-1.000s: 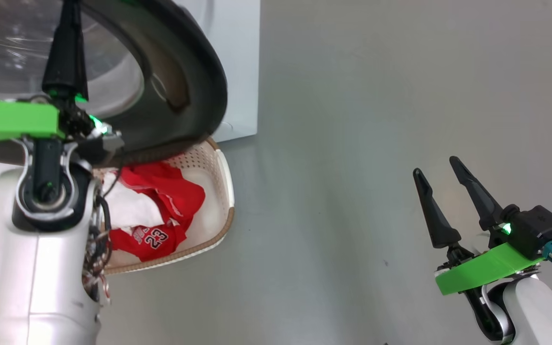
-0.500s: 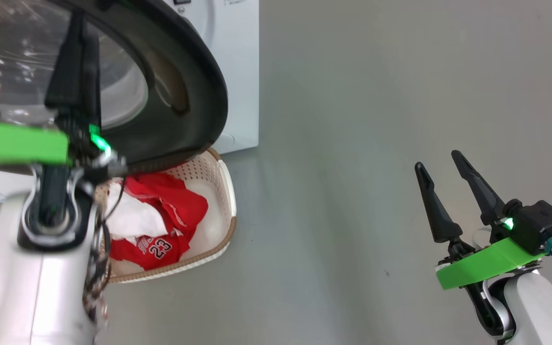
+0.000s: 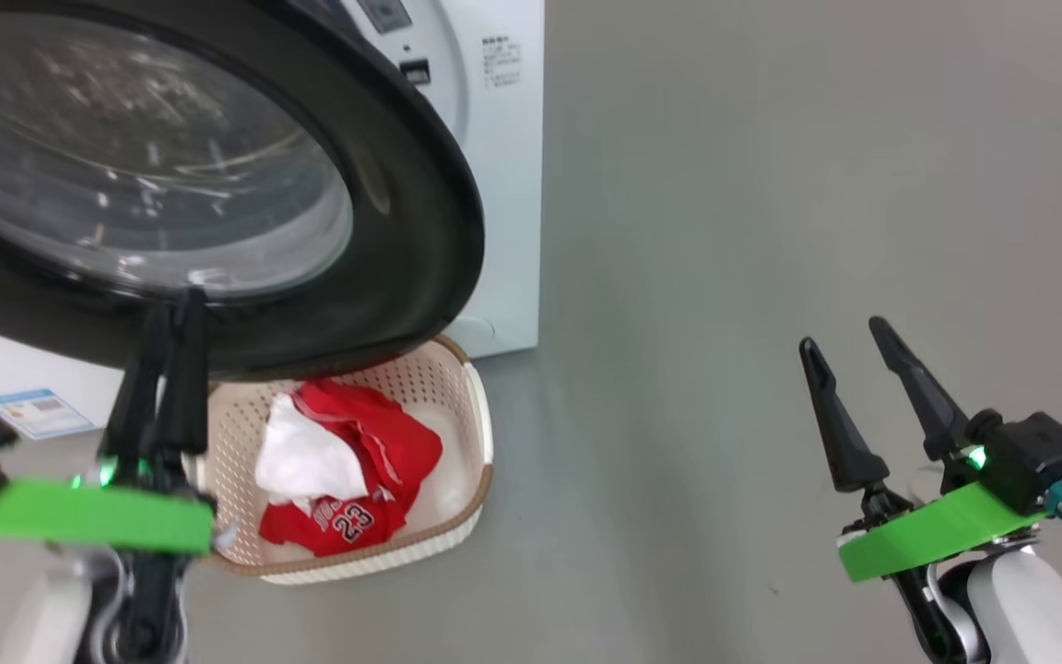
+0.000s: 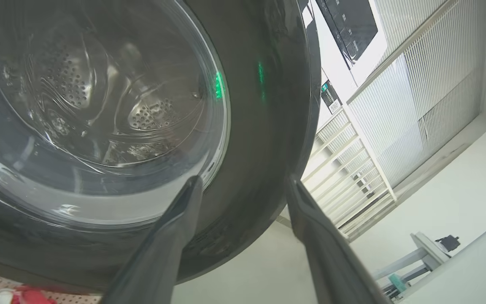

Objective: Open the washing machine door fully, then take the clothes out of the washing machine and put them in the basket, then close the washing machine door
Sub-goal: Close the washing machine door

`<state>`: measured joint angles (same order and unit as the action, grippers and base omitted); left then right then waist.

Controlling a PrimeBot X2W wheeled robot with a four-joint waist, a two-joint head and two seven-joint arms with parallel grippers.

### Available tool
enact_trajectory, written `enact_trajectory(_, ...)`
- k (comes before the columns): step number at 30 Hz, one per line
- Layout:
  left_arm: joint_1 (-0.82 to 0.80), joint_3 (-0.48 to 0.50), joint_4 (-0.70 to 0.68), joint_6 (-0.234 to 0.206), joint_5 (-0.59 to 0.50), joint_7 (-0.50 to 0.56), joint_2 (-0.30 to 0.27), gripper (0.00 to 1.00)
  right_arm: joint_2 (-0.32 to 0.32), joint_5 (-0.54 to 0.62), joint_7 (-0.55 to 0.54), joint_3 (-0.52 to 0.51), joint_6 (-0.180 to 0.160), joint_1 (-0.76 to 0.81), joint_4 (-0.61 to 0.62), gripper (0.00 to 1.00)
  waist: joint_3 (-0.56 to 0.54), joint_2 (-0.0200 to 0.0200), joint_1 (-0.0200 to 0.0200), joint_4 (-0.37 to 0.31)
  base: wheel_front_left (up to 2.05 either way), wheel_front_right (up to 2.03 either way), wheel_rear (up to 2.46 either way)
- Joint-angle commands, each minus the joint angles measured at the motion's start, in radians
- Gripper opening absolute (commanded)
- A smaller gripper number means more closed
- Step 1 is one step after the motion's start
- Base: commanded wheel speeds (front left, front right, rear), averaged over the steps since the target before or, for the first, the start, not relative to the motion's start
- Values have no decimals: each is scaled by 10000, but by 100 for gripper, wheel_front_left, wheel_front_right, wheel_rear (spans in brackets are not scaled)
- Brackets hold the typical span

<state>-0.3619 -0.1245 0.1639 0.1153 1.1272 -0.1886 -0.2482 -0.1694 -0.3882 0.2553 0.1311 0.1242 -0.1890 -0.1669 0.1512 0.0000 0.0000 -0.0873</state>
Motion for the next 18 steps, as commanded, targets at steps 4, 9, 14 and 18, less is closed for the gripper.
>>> enact_trajectory(4, 849, 223, -305, 21, -1691, -580, -716, 100, 21, 24, 65, 86, 65, 222, 206, 100, -813, 0, 0, 284, 0, 0, 0)
enact_trajectory(9, 1828, 632, -682, -265, -3711, -721, -904, 100, 78, 73, 65, -44, 65, 526, 249, 100, -1302, 0, 0, 276, 0, 0, 0)
enact_trajectory(14, 2779, 1170, -1384, -403, -5627, -728, -672, 100, 143, 128, 65, -183, 65, 746, 379, 100, -1445, 0, 0, 224, 0, 0, 0)
enact_trajectory(18, 3432, 1589, -1485, -468, -6652, -729, -392, 100, 224, 168, 65, -316, 65, 919, 483, 100, -1533, 0, 0, 170, 0, 0, 0)
